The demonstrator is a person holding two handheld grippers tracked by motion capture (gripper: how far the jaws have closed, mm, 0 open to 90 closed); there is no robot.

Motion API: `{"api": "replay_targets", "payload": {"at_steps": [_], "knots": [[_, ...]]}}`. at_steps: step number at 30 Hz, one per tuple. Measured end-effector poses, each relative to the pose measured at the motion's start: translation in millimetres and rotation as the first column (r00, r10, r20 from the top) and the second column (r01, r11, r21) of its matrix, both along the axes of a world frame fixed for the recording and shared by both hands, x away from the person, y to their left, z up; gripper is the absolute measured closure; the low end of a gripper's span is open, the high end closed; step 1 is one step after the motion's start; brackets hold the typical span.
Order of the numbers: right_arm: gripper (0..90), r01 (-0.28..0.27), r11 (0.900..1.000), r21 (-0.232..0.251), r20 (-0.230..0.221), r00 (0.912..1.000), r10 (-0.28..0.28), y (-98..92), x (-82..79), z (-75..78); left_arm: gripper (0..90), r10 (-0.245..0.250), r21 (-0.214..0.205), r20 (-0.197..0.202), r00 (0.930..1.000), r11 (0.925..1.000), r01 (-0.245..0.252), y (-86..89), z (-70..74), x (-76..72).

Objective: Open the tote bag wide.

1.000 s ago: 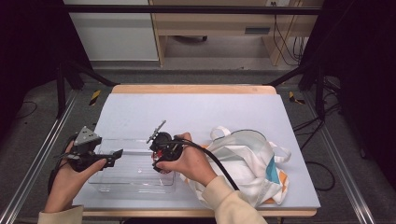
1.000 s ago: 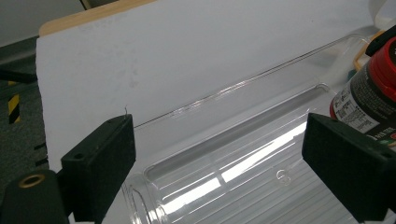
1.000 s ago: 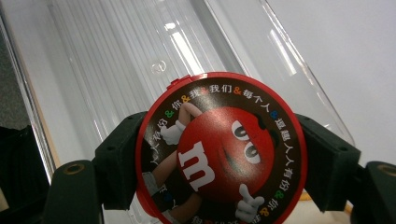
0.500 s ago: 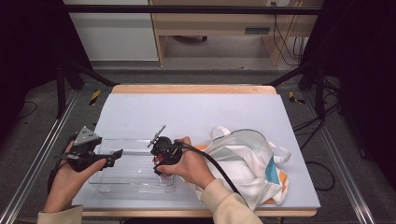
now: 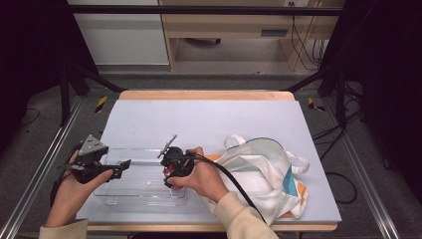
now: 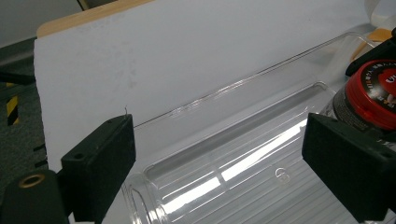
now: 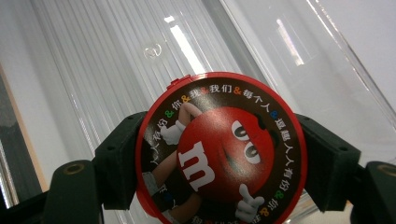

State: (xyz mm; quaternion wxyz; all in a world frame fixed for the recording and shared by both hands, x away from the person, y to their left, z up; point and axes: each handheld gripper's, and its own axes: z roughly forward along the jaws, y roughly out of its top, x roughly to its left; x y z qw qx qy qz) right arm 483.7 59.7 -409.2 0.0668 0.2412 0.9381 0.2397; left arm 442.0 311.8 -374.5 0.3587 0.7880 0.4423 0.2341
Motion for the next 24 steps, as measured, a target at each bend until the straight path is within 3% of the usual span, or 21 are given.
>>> {"api": "replay_targets", "payload": {"at_steps": [24], "knots": [[25.7, 0.004, 1.0, -0.004, -0.002, 1.0, -0.004, 0.5, -0.5, -4.0, 9.7, -0.002, 0.0, -0.002, 1.0, 1.0, 0.003, 0.1, -1.4, 0.4]]}}
